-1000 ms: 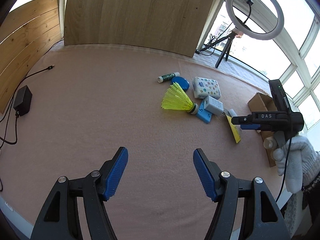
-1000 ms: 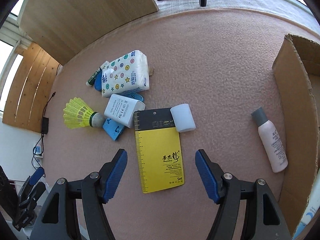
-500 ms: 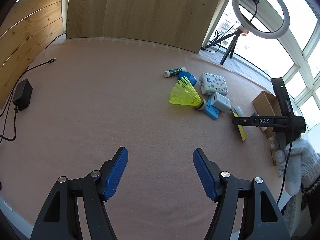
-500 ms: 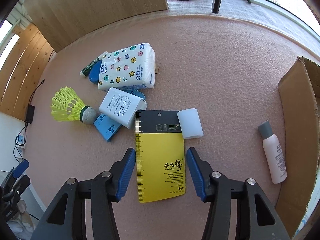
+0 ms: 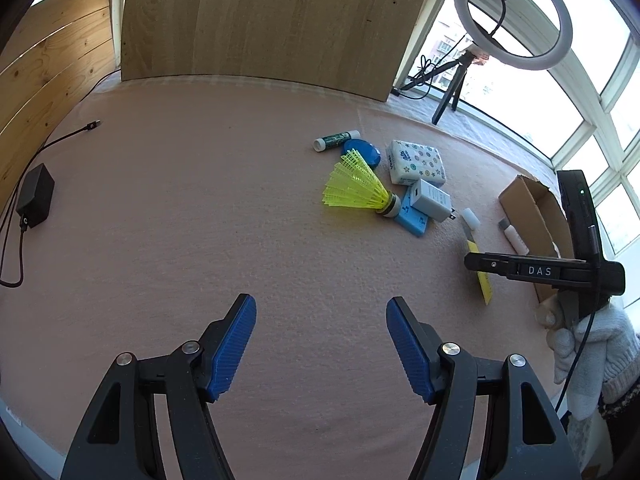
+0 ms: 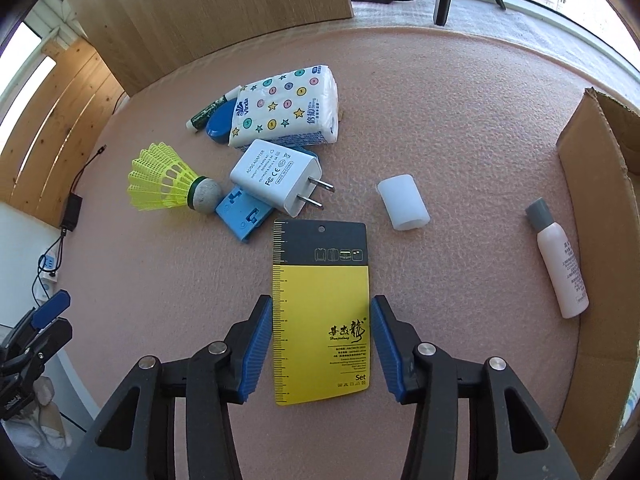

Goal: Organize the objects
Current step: 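Carry the yellow card into the box and open the right tool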

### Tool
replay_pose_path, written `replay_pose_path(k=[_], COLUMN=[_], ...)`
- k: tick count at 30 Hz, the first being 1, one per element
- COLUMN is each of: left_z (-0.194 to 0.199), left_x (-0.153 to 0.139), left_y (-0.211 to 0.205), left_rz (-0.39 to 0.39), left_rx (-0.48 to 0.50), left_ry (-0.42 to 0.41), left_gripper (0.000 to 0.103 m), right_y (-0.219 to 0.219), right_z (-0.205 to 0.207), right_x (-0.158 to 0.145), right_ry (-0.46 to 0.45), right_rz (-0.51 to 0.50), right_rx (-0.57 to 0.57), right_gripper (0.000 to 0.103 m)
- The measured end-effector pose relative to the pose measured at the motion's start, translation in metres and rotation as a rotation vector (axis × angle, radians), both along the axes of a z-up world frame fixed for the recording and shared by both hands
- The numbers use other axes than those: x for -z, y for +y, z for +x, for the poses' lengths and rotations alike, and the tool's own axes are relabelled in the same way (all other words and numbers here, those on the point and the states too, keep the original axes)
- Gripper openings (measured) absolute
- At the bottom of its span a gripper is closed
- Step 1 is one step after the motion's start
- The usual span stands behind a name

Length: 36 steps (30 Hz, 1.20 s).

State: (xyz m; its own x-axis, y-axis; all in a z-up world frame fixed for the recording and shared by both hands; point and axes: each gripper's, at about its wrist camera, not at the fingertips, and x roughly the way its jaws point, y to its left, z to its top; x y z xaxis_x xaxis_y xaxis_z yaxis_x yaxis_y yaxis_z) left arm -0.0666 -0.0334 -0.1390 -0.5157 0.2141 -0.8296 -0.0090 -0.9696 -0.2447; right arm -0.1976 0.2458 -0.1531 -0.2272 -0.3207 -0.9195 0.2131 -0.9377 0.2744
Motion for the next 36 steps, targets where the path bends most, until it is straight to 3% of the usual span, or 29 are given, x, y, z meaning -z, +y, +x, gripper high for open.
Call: replay_pose_path(k=[12,21,28,36], left_z=[-0.006,-0.013,-0.017,-0.02], left_x=[0.001,-0.001,0.0,0.001], left_y=[0.027,0.058,0.073,0.085], left_rz=[-0.005,-0.01,-0.009,-0.009], left_rx=[0.051,0.11,0.138,0.155], left_ry=[-0.005,-0.004,-0.005,-0.006], left_gripper=[0.071,0.071,0.071,0.071], right_y=[0.045,0.12,0.176,0.202], right_z=[0.044,0.067,0.073,0.075], right_x=[-0.048,-0.08,-0.084,-0.074], right_ry=[0.15,0.245,0.276,0.249], right_rz=[-0.004,0.049,0.108,0.137], right_rx=[0.11,0.257,0.415,0.475], right_gripper=[0.045,0.045,0.045,0.045])
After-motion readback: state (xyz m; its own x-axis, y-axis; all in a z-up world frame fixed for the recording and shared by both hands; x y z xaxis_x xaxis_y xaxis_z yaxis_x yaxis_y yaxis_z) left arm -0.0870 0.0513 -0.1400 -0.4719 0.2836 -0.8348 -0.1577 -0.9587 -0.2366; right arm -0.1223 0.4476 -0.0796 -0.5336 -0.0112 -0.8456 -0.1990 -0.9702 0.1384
